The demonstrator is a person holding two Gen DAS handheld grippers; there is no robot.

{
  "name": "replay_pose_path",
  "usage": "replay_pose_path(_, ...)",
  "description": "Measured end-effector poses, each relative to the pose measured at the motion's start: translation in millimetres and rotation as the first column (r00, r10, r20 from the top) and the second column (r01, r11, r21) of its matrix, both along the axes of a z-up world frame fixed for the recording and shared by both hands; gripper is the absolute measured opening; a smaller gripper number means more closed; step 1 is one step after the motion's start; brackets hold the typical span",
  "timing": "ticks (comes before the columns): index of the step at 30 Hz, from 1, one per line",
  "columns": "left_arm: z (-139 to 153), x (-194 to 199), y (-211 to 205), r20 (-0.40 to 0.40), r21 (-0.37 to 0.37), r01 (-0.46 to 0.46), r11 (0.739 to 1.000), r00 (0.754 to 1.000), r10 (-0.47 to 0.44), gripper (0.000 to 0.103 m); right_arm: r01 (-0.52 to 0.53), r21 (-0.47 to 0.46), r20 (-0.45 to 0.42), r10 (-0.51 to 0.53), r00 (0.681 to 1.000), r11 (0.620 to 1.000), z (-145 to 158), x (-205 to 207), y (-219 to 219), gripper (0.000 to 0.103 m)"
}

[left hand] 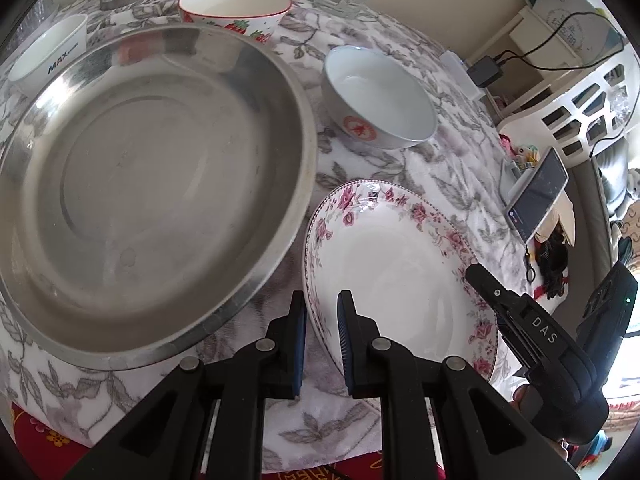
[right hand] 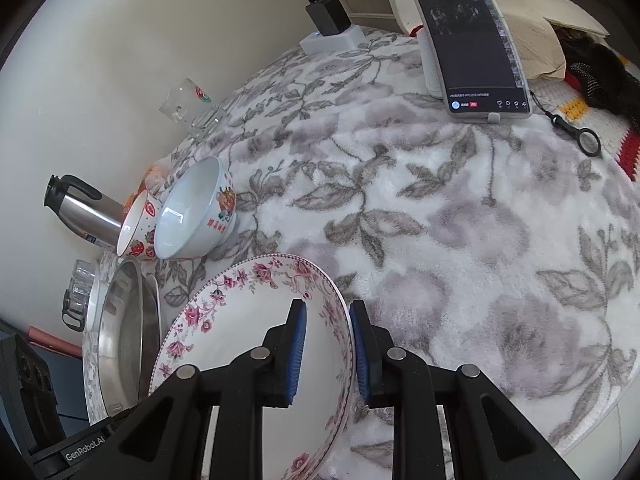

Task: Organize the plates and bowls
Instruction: 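Lift the plate with both grippers and carry it over the basin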

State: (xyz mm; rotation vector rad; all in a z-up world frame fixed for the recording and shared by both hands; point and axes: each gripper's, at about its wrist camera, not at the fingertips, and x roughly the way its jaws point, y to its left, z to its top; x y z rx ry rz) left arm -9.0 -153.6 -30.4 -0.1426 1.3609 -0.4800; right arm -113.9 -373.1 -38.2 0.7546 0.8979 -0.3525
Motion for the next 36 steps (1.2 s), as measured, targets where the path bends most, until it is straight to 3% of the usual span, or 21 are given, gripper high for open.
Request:
replay_pose_path(14, 33, -6, 6, 0.107, -0.050, 0.021, 0.999, 0.994, -0.015, 0.016, -0.002, -0.075, 0.123, 0.011, 0.992, 0.997, 32, -11, 9, 0.024)
replay_pose_path(22, 53, 0, 20, 0.155, -0.085, 0.008, 0.996, 0.988, 0.005, 0.016, -0.002, -0.074, 0.182, 0.016, 0.983, 0.997, 45, -9, 22, 0.024)
replay_pose_path(36, 73, 22, 74, 0.200, -0.133, -0.071, 0.989, 0.975, 0.096, 0.016, -0.067, -0.111, 0.219, 0.090, 0.972, 0.992, 61, 17, 76, 0.024)
